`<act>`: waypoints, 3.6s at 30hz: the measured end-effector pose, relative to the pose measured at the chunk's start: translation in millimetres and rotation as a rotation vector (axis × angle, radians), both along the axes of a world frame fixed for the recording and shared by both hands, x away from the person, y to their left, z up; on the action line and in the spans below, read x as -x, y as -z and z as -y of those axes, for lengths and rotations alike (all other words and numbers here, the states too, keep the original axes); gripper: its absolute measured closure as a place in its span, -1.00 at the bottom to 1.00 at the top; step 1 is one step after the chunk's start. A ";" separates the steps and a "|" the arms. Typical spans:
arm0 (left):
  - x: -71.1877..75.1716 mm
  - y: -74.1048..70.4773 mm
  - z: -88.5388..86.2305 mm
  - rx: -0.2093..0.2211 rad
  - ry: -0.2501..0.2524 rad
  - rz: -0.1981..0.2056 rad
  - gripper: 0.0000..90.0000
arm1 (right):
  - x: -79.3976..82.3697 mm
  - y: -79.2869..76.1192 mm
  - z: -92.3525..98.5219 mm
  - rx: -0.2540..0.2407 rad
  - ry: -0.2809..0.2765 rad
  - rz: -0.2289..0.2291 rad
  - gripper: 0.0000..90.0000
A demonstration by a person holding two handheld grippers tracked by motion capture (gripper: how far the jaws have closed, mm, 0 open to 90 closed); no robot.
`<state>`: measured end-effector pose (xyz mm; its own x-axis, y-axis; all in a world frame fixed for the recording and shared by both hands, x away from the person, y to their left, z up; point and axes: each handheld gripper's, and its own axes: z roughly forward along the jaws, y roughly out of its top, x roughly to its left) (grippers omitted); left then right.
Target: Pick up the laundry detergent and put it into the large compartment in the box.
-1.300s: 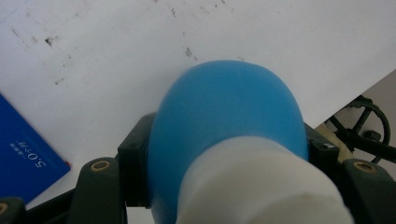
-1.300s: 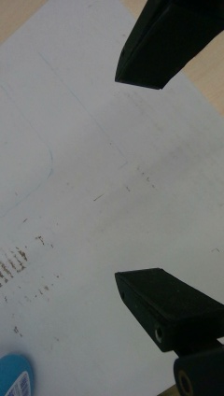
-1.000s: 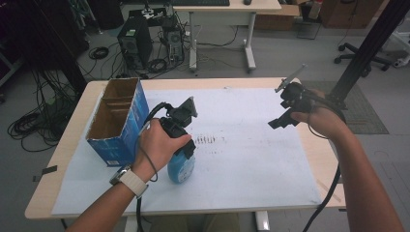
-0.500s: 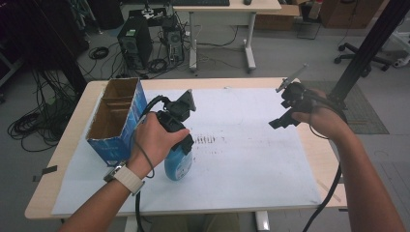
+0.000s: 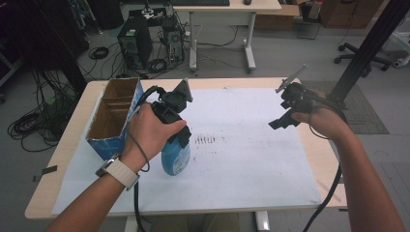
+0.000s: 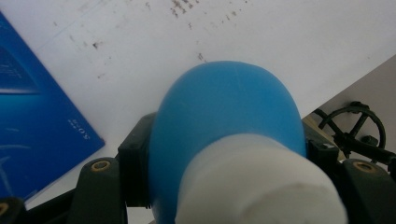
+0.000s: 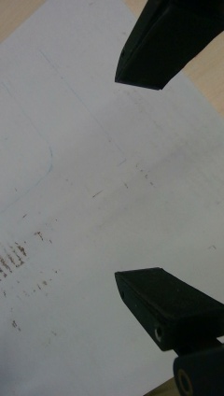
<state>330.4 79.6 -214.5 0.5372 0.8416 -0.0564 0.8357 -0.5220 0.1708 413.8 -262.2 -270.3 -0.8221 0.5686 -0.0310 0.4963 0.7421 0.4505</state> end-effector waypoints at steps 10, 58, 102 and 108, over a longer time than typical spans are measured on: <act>0.1 -17.8 -2.9 -0.005 -0.011 0.009 -0.17 | -0.9 0.0 -3.0 0.000 -0.005 -0.001 -0.87; -7.9 -88.8 -37.3 0.037 -0.155 0.058 -0.17 | -3.9 -1.7 -11.1 -0.002 -0.024 0.004 -0.87; -32.9 -133.4 -98.1 0.046 -0.350 0.087 -0.17 | -11.0 2.8 -13.0 0.008 -0.022 -0.008 -0.87; -35.7 -136.8 -104.8 0.043 -0.371 0.089 -0.17 | -13.0 3.8 -13.5 0.009 -0.023 -0.010 -0.87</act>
<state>366.1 184.4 -77.7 0.2007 0.9776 -0.0628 0.9474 -0.1774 0.2664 426.8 -248.7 -274.1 -0.8351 0.5493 -0.0277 0.4837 0.7575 0.4384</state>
